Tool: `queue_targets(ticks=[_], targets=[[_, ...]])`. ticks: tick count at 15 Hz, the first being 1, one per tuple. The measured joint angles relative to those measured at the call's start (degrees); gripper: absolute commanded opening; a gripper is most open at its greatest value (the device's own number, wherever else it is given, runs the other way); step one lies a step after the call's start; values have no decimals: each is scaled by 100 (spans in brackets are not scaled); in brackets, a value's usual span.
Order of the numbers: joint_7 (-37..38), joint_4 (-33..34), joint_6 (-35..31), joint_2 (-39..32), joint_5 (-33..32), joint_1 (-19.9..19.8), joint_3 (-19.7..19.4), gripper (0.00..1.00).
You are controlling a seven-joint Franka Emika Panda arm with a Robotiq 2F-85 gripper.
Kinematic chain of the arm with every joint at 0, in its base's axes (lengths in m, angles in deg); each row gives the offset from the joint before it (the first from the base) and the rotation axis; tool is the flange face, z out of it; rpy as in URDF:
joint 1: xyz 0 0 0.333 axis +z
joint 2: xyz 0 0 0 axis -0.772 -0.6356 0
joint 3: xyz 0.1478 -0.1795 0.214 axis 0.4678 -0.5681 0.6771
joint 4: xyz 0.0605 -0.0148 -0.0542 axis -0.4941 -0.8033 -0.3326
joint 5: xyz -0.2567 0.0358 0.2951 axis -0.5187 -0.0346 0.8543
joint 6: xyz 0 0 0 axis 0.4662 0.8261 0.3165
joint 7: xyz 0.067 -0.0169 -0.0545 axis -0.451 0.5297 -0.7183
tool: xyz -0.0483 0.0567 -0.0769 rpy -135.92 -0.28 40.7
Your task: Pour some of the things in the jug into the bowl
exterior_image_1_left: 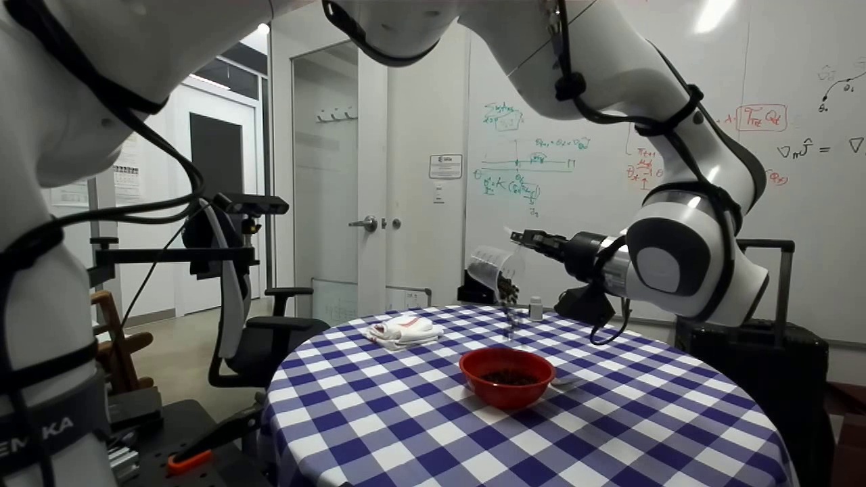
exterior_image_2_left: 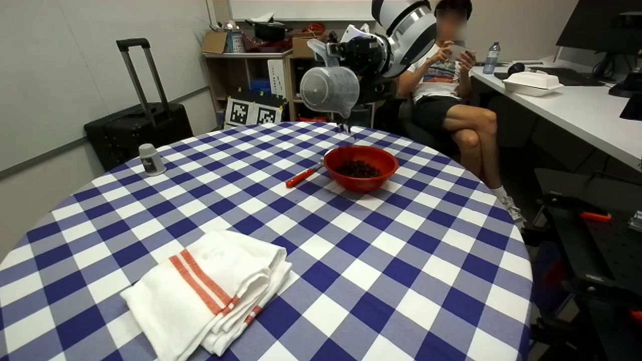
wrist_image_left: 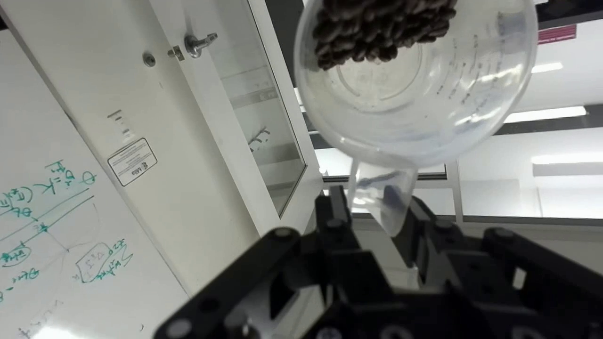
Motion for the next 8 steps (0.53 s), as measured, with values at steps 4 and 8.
queue_targets(ticks=[4,8], targets=[[-23,0,85,-7,58,10,-62,7],[-21,1,67,-6,21,136,-187,7]])
